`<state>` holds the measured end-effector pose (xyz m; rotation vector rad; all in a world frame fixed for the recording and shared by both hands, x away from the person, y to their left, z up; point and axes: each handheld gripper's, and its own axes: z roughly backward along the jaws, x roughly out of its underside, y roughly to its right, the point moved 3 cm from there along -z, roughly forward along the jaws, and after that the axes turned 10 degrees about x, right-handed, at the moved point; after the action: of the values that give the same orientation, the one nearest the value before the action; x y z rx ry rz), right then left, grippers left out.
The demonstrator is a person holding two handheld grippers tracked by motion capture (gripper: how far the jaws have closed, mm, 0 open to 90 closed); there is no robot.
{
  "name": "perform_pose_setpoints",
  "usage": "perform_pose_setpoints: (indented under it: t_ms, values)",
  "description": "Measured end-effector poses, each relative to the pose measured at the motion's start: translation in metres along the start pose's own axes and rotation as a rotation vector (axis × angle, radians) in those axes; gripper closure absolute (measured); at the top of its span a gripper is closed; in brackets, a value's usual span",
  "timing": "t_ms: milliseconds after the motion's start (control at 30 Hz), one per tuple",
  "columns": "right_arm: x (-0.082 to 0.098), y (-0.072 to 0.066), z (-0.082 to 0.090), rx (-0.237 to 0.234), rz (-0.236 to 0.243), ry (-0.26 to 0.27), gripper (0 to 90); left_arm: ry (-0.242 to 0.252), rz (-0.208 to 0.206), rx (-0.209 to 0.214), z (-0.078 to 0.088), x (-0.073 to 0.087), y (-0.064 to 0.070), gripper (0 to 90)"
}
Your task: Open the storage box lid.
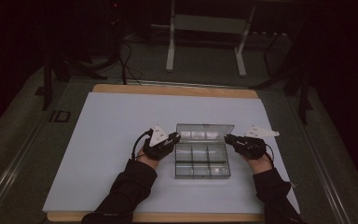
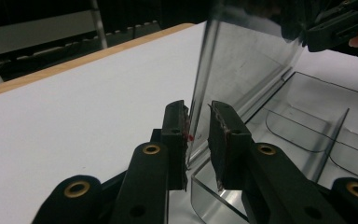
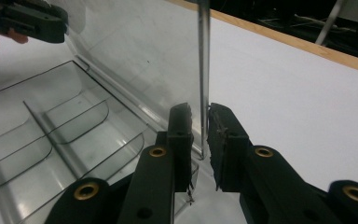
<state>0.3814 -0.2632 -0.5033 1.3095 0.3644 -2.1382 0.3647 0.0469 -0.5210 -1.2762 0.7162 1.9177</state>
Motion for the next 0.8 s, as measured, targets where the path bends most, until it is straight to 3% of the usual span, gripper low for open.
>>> perform_pose_setpoints:
  t_ms: [533, 800]
  values:
    - [-0.001, 0.002, -0.012, 0.065, -0.046, -0.001, 79.5, 0.019, 0.047, -0.038, -0.01, 0.0, -0.009, 79.1]
    - [0.001, 0.0, -0.019, 0.086, -0.074, -0.008, 74.8, 0.021, 0.068, -0.058, -0.014, 0.0, -0.012, 75.8]
